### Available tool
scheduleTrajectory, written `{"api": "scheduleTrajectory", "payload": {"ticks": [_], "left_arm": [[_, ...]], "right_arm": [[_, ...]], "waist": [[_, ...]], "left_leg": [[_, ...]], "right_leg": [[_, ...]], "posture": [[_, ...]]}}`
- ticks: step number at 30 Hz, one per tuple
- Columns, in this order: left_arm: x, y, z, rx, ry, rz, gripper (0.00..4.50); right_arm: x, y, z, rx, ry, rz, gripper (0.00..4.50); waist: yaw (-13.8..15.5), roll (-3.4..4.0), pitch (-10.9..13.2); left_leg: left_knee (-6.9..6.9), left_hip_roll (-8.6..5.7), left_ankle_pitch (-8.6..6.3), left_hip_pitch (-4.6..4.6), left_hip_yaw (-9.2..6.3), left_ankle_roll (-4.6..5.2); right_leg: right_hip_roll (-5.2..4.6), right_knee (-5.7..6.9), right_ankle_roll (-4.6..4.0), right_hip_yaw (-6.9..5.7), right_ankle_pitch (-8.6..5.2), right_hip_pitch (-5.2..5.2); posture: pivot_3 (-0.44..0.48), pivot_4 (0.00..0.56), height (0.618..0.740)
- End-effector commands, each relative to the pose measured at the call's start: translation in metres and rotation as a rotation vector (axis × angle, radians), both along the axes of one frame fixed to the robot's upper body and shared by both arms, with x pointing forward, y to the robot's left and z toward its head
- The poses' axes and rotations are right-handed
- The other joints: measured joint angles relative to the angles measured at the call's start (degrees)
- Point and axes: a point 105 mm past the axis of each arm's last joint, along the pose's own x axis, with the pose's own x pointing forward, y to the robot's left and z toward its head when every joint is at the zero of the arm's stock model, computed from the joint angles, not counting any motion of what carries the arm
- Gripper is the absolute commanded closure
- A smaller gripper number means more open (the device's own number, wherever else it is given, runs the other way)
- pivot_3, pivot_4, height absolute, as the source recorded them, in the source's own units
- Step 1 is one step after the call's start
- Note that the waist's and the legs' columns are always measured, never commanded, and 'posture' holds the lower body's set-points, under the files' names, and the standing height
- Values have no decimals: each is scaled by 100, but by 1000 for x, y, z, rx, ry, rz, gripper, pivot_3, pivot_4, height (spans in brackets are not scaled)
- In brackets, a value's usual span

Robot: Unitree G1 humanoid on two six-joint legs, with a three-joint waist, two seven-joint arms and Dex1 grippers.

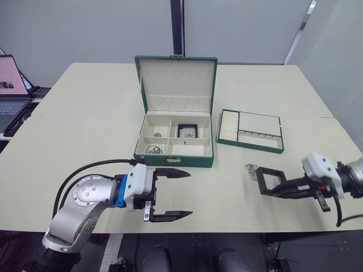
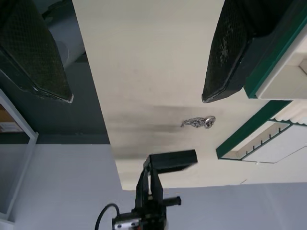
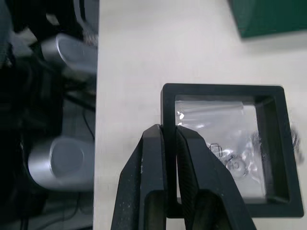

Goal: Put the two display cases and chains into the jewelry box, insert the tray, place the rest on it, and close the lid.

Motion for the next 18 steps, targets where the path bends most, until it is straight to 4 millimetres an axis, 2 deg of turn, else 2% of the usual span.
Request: {"api": "scheduleTrajectory", "payload": {"ticks": [1, 8, 14, 18], "left_arm": [[7, 8, 17, -51, -36, 95, 0], [25, 31, 32, -154, -46, 360, 0], [21, 44, 32, -192, -58, 515, 0], [16, 57, 31, -198, -61, 627, 0]], "right_arm": [[11, 22, 26, 9, -53, 2, 4422], [58, 77, 59, 97, -29, -15, 4422], [87, 122, 59, 84, -33, 18, 4422], [103, 144, 59, 72, -36, 8, 4422]], "waist": [[-8, 0, 1], [-14, 0, 1], [-9, -1, 1], [-5, -1, 1]], "left_leg": [[0, 0, 0, 0, 0, 1], [1, 2, 0, -19, 4, 0], [1, 3, 0, -37, 18, -1], [-1, 4, 1, -37, 19, -1]], "right_leg": [[0, 0, 0, -1, 0, 0], [0, 7, -1, 7, 0, -39], [-5, 9, -1, 13, 0, -73], [-4, 15, -1, 13, 1, -78]], "posture": [[0, 150, 740], [0, 150, 740], [0, 150, 740], [0, 150, 740]]}}
